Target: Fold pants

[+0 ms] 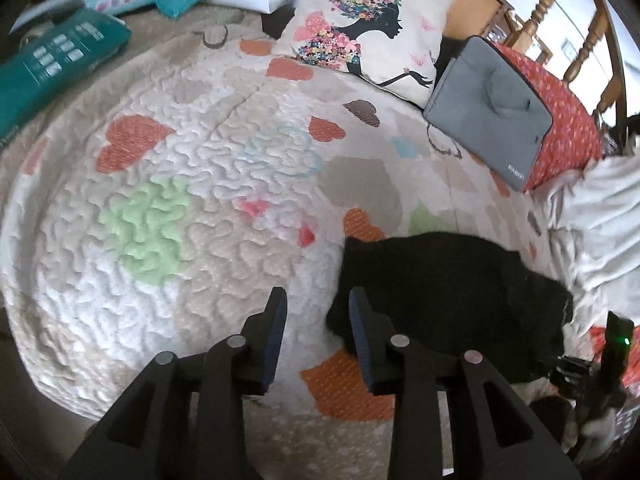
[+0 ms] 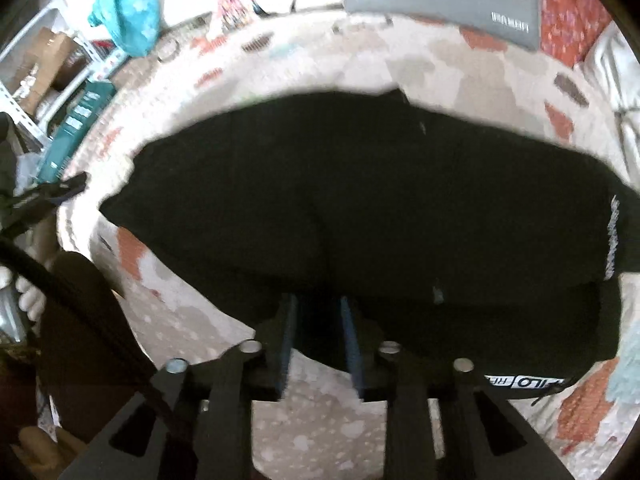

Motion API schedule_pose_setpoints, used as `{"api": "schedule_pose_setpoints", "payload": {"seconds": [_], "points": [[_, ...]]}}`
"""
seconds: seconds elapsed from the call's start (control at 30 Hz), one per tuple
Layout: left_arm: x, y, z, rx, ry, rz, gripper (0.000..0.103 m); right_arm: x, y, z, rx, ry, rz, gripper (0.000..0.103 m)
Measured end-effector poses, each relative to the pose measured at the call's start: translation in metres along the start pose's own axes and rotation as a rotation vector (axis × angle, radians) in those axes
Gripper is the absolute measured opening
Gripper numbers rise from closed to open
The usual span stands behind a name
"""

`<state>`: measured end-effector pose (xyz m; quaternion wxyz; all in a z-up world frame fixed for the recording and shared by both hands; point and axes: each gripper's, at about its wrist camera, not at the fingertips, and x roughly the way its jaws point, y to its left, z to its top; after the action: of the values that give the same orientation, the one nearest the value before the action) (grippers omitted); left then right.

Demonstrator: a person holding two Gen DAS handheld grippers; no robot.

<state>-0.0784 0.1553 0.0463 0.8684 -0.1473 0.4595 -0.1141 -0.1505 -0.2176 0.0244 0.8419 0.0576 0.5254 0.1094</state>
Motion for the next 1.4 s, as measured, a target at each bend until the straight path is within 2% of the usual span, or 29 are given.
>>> {"api": "schedule_pose_setpoints", "payload": {"seconds": [0.13, 0.23, 0.33, 0.4, 0.5, 0.6, 0.7, 0.73, 0.9, 0.97, 1.07, 1.17, 1.3, 1.33, 1.4], "points": [[0.027, -0.02, 0.001, 0.011, 0.027, -0.006, 0.032, -0.015, 0.021, 0.019, -0.01, -0.063, 0.073, 0.034], [0.046, -0.027, -0.008, 0.029, 0.045, 0.016, 0.032, -0.007, 0.042, 0.041, -0.01, -0.055, 0.159, 0.034], [0.052, -0.028, -0.021, 0.067, 0.015, 0.058, 0.032, 0.016, 0.076, 0.07, -0.043, -0.023, 0.259, 0.034], [0.048, -0.026, -0.021, 0.07, 0.0, 0.04, 0.032, 0.039, 0.105, 0.091, -0.072, 0.019, 0.311, 0.034], [0.05, -0.018, -0.023, 0.048, 0.012, 0.051, 0.032, 0.085, 0.145, 0.119, -0.064, 0.135, 0.423, 0.034], [0.053, -0.008, -0.021, 0.003, 0.015, 0.078, 0.032, 0.122, 0.167, 0.13, -0.056, 0.226, 0.486, 0.034], [0.046, -0.002, -0.019, -0.032, -0.007, 0.052, 0.031, 0.156, 0.179, 0.139, -0.048, 0.283, 0.46, 0.033], [0.043, 0.0, -0.019, -0.039, -0.019, 0.046, 0.031, 0.163, 0.182, 0.144, -0.04, 0.282, 0.456, 0.028], [0.027, -0.003, -0.021, -0.056, -0.065, -0.008, 0.031, 0.174, 0.188, 0.166, 0.017, 0.243, 0.46, 0.028], [0.022, -0.006, -0.023, -0.065, -0.07, 0.001, 0.031, 0.169, 0.191, 0.167, 0.003, 0.225, 0.473, 0.029], [0.014, -0.014, -0.025, -0.078, -0.079, 0.044, 0.032, 0.138, 0.185, 0.166, -0.017, 0.115, 0.529, 0.031], [0.013, -0.025, -0.03, -0.074, -0.029, 0.079, 0.032, 0.098, 0.162, 0.162, -0.015, -0.008, 0.539, 0.032], [0.006, -0.063, -0.029, 0.06, -0.029, 0.178, 0.032, 0.049, 0.109, 0.147, -0.013, -0.157, 0.47, 0.038], [0.001, -0.08, -0.028, 0.139, -0.046, 0.225, 0.032, 0.035, 0.091, 0.139, -0.017, -0.201, 0.432, 0.04], [-0.006, -0.103, -0.026, 0.23, -0.069, 0.259, 0.032, 0.014, 0.06, 0.124, -0.025, -0.272, 0.339, 0.041]]}}
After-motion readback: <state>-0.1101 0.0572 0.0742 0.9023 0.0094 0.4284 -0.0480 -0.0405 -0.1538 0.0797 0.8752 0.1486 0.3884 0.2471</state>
